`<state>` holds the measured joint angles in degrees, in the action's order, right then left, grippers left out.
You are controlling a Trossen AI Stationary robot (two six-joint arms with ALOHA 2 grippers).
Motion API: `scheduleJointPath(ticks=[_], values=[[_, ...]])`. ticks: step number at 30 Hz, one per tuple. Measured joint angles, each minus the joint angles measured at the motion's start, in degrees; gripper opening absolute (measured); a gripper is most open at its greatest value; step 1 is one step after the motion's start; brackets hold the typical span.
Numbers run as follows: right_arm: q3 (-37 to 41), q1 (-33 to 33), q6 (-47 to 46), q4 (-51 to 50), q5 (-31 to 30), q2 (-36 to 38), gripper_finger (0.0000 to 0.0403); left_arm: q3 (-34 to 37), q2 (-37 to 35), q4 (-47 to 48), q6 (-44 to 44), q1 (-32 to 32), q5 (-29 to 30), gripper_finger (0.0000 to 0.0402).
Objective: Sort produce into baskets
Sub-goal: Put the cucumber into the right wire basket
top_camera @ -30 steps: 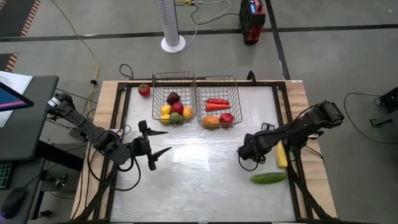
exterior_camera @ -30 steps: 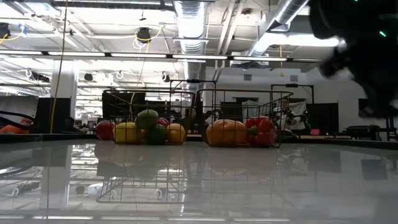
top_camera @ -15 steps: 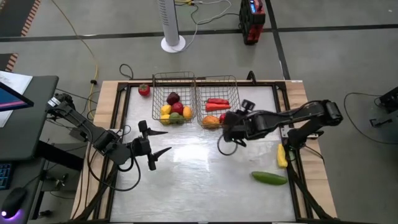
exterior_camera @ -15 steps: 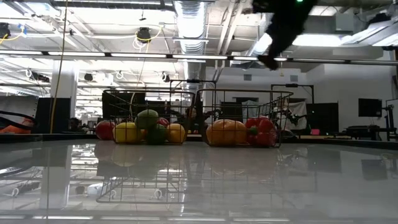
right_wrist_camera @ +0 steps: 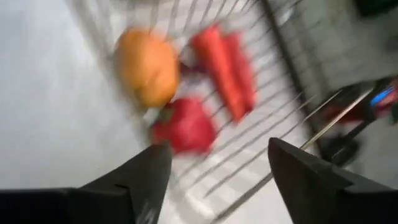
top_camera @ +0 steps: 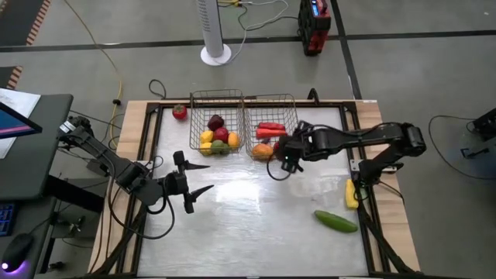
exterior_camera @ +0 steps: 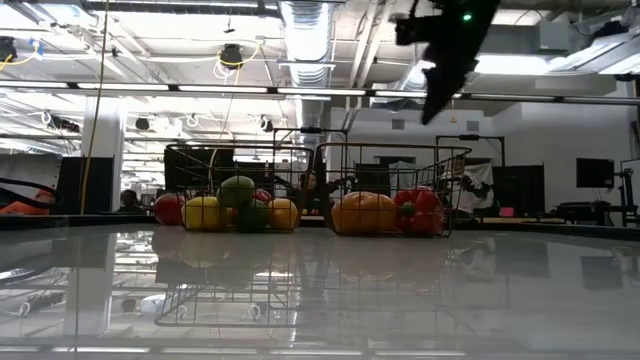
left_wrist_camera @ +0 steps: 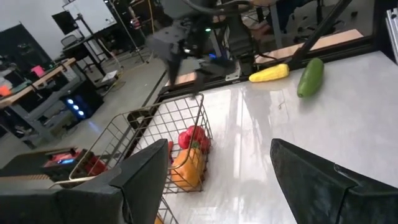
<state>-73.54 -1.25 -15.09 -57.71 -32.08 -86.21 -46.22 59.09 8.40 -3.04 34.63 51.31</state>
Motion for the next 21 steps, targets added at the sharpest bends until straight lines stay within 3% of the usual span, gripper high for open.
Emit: scheduleJointPath(ticks=[4, 15, 18, 21], values=[[0.0, -4.0, -9.8, -8.0, 8.6, 0.0, 0.0313, 0.0, 0.0, 0.0, -0.4, 0.0, 0.2, 0.027], [0.0, -26.1, -34.4, -13.9, 12.2, -0.3, 0.0316, 0.0, 0.0, 0.1, 0.6, 0.0, 0.0, 0.027], [1.5, -30.1, -39.4, -13.2, 13.0, -0.2, 0.0316, 0.0, 0.0, 0.1, 1.6, 0.0, -0.1, 0.027], [5.7, -32.5, -43.3, -11.2, 17.9, -0.3, 0.0316, 0.0, 0.0, 0.1, 3.0, 0.0, -0.1, 0.027]])
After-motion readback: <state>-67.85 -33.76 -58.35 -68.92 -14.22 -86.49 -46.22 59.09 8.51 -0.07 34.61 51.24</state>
